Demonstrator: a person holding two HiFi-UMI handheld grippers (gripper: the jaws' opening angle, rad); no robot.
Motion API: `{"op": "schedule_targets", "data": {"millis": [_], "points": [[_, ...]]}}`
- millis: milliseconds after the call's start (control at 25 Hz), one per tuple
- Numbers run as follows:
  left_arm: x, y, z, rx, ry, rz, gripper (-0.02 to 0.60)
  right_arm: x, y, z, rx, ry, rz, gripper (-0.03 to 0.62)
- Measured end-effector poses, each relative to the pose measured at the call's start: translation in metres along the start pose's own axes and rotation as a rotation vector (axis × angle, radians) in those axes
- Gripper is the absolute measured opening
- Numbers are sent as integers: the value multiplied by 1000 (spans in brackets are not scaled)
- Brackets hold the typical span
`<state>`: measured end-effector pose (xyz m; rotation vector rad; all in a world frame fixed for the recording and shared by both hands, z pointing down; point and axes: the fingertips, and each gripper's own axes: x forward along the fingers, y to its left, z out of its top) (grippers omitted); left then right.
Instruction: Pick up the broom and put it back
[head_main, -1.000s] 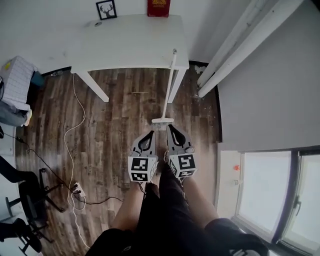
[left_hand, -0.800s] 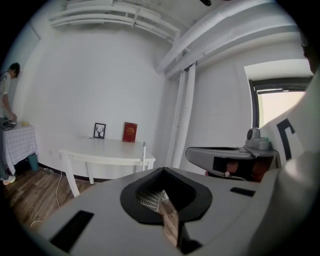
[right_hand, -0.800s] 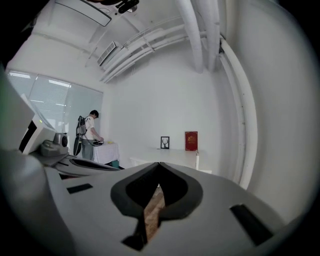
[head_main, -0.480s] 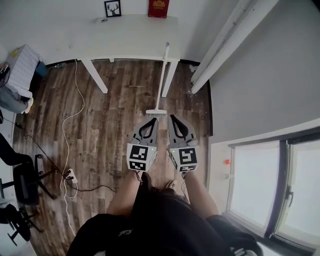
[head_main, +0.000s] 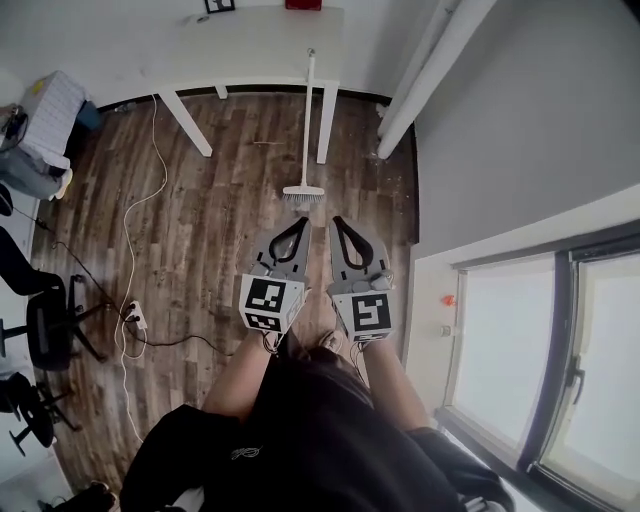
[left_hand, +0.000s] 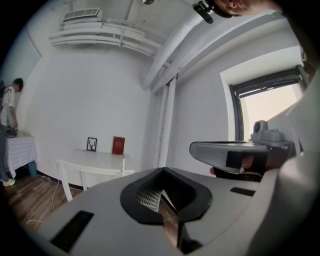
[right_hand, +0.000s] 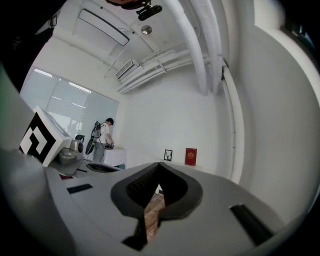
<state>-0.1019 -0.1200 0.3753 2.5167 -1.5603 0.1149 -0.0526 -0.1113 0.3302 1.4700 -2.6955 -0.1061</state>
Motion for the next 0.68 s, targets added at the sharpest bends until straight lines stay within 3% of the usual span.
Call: {"op": "schedule_targets", "data": {"millis": [480, 680], "points": [[8, -49, 23, 71, -36, -49, 0, -32, -27, 19, -39, -60, -15, 21], [15, -66, 30, 57, -44, -60, 0, -42, -40, 24, -39, -58, -28, 21]]}}
